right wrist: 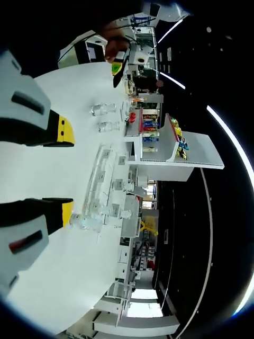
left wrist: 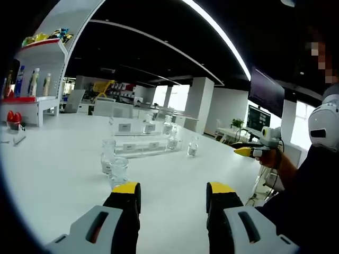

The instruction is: Identify the label on the chemical reagent bottle, grasp the chemical reagent bottle, and place it in the designated position on the reagent rack

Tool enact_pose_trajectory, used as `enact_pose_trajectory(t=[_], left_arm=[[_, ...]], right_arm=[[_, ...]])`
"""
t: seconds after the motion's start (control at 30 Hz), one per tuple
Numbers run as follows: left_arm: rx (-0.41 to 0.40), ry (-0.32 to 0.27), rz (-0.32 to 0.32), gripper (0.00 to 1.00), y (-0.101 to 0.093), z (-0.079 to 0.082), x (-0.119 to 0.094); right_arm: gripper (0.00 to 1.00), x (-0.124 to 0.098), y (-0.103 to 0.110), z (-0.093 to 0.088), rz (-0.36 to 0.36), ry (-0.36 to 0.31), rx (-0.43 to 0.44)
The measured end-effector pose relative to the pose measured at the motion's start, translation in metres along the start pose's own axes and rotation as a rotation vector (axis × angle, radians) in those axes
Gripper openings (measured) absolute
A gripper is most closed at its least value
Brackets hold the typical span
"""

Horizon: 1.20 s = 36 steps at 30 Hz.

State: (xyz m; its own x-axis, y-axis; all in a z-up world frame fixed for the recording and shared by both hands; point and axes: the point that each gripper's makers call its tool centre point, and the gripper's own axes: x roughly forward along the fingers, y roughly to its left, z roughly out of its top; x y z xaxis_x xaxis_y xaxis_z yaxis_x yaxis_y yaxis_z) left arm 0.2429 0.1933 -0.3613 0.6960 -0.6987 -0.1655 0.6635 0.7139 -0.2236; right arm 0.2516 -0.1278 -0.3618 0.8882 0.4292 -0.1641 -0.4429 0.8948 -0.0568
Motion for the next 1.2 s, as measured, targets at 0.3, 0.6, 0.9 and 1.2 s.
enact_pose_trajectory(t=[0.3, 0.6, 0.9, 1.2], left_arm=[[0.026, -0.008, 0.047, 0.50, 0.010, 0.002, 0.005], [0.013, -0.029, 0.109, 0.51, 0.026, 0.004, 0.007], [0.011, -0.023, 0.160, 0.51, 0.039, 0.002, 0.017], [0.003, -0.047, 0.198, 0.50, 0.050, 0.002, 0.025]], right_arm=[[0.37, -0.004, -0.001, 0.004, 0.004, -0.014, 0.006], [0.37, -0.003, 0.005, -0.004, 0.034, 0.009, 0.016], [0.37, -0.001, 0.012, -0.013, 0.064, 0.034, 0.016], [0.36, -0.001, 0.008, -0.012, 0.062, 0.036, 0.012]])
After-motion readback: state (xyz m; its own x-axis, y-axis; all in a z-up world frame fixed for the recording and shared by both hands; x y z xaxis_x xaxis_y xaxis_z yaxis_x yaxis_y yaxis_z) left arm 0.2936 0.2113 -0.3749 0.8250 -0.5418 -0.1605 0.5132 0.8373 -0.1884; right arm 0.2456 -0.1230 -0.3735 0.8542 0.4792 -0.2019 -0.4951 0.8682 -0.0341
